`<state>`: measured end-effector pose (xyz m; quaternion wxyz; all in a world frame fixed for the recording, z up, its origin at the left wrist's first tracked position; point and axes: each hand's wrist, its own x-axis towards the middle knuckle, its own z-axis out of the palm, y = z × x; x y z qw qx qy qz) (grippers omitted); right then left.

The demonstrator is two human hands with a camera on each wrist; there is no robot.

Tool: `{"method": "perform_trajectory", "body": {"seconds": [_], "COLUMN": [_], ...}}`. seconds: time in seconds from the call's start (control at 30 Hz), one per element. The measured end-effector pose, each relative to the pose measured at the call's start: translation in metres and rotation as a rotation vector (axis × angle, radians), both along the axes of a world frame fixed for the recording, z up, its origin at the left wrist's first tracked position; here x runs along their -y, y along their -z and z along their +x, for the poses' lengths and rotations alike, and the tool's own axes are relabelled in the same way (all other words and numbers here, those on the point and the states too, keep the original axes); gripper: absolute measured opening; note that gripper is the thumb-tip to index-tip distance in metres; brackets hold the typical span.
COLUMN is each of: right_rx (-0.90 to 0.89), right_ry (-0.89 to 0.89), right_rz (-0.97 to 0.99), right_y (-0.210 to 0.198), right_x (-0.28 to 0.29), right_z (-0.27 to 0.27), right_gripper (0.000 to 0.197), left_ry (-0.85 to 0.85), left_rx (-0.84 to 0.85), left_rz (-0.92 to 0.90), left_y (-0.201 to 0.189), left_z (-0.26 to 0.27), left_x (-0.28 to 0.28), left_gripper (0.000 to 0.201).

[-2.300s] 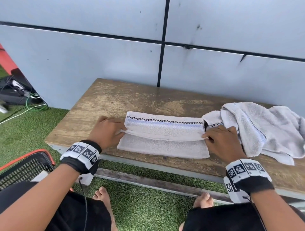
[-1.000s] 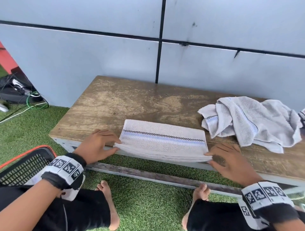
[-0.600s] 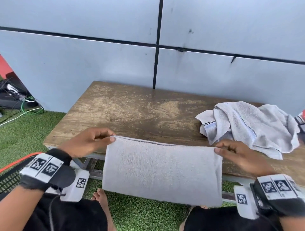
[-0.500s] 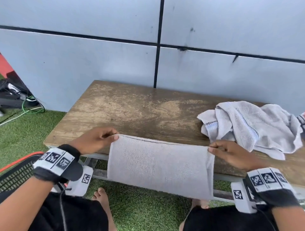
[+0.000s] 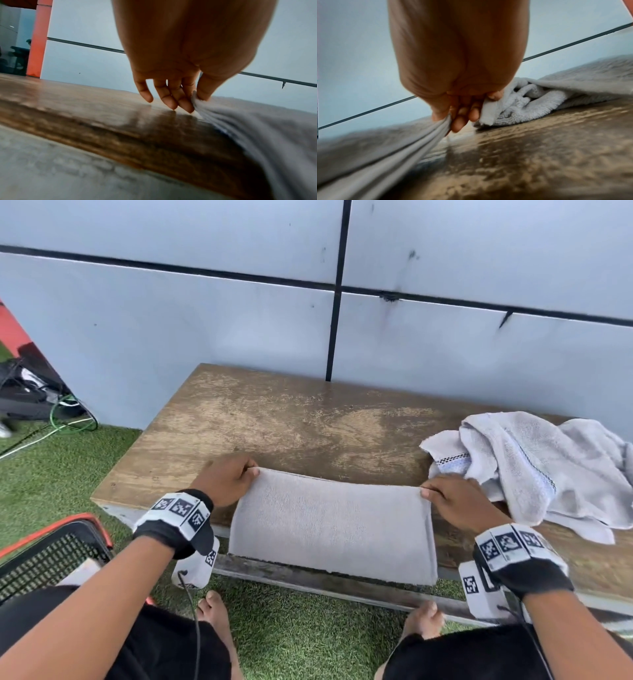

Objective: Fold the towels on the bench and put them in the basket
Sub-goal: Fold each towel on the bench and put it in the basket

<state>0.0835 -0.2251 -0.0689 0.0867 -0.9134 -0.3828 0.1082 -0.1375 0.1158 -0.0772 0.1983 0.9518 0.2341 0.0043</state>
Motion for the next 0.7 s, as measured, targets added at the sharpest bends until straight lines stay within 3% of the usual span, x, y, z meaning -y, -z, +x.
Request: {"method": "perform_trajectory", "body": {"seconds": [0.23,0.37,0.5,0.57,0.7], "right_rx": [0.183,0.220,0.160,0.100,0.120], "right_ry": [0.134,-0.022,-0.174,-0.180,-0.141], "right_rz": [0.020,-0.003,-0.027,-0.041,-0.062], "right_y": [0.000,-0.010,-0.002,0.012,0.038], "right_x": [-0.018,-0.020,-0.030,-0.038,-0.043], "right_z": [-0.009,-0.037,-0.082,-0.098,-0.107], "right_gripper": [0.025,0.036,0.066,0.074,0.078], "left_ry": [-0.116,0.147,0.318,0.285,0.194], "left_rx": [0.051,0.200,0.031,-0.060,-0.071], "left_rz": [0.233,0.267,0.233,0.241,0.301], "left_y": [0.000,-0.004,0.010,0.023,0.033], "left_z": [0.017,0.015,0.014,0.018,0.023], "left_x": [0.019,0.069,0.125,0.134,0.127], "left_gripper": [0.026,0.042,0.066,0.068,0.067]}}
